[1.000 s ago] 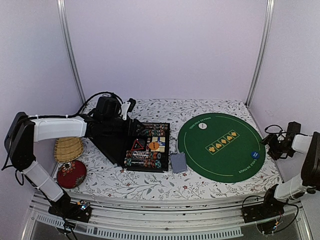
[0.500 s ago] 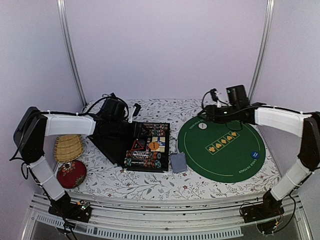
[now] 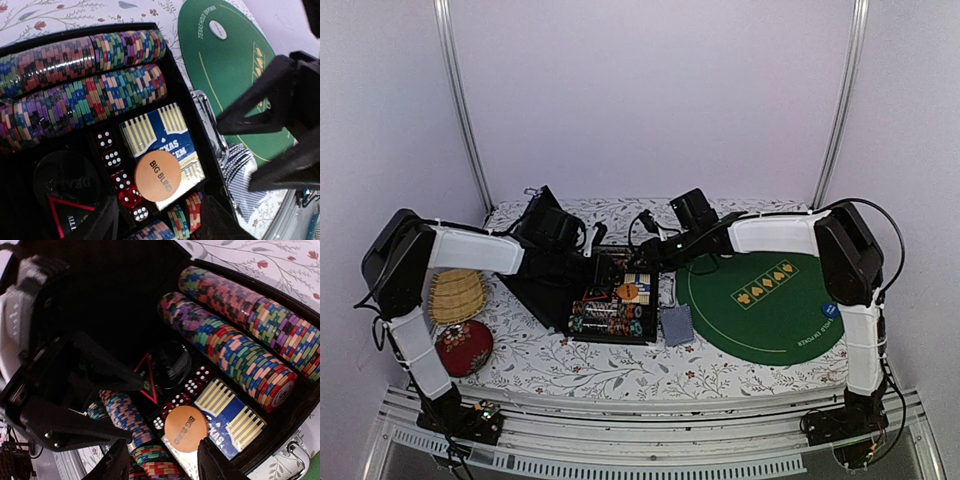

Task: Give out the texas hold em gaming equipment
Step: Pick up the big blind button from the poker case.

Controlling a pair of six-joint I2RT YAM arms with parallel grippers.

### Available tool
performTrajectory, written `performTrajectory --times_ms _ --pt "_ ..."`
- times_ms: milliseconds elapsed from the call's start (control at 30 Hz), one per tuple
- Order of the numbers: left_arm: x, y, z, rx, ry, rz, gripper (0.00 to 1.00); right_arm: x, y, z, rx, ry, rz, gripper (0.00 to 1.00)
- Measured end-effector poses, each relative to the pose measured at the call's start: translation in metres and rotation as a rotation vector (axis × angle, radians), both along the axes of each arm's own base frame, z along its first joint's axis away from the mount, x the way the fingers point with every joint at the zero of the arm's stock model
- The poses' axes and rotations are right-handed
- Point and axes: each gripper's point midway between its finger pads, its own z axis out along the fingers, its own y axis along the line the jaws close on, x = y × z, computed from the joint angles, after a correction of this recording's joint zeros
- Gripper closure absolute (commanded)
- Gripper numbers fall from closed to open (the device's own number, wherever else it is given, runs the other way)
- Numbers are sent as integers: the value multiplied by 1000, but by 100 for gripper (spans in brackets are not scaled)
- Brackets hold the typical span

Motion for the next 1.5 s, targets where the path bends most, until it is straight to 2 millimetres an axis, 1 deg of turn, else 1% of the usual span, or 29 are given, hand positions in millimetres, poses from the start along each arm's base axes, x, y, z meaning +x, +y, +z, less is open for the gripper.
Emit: performTrajectory --times_ms 133,233,300,367,533,633,700,867,1067,1233,1500 --pt "-1 0 -17 12 36 3 46 9 0 -29 -57 45 -26 58" --pt "-3 0 -29 25 66 7 46 9 -2 -50 -97 79 -29 62" --pt "-3 0 -35 30 78 8 46 6 -3 -59 -119 100 -26 64" --pt "-3 0 -40 35 87 9 46 5 -2 -59 -121 100 -22 65" --pt "0 -6 -44 22 92 -1 47 1 2 -58 -120 106 -7 66" --pt "0 -9 -46 8 97 -11 47 -3 5 -64 -114 139 3 67" --pt "0 -11 -46 0 101 -15 48 -4 5 -65 -109 147 1 67" --pt "2 -11 -45 -20 110 -9 49 -4 6 -65 -104 160 -3 69" --pt "9 -7 -48 -73 127 5 51 -11 15 -65 -47 215 25 71" --pt "7 -6 -47 -123 138 -2 57 -16 20 -63 -3 265 40 71" --pt "-1 -4 -48 -167 164 -23 64 -18 28 -64 49 296 63 72"
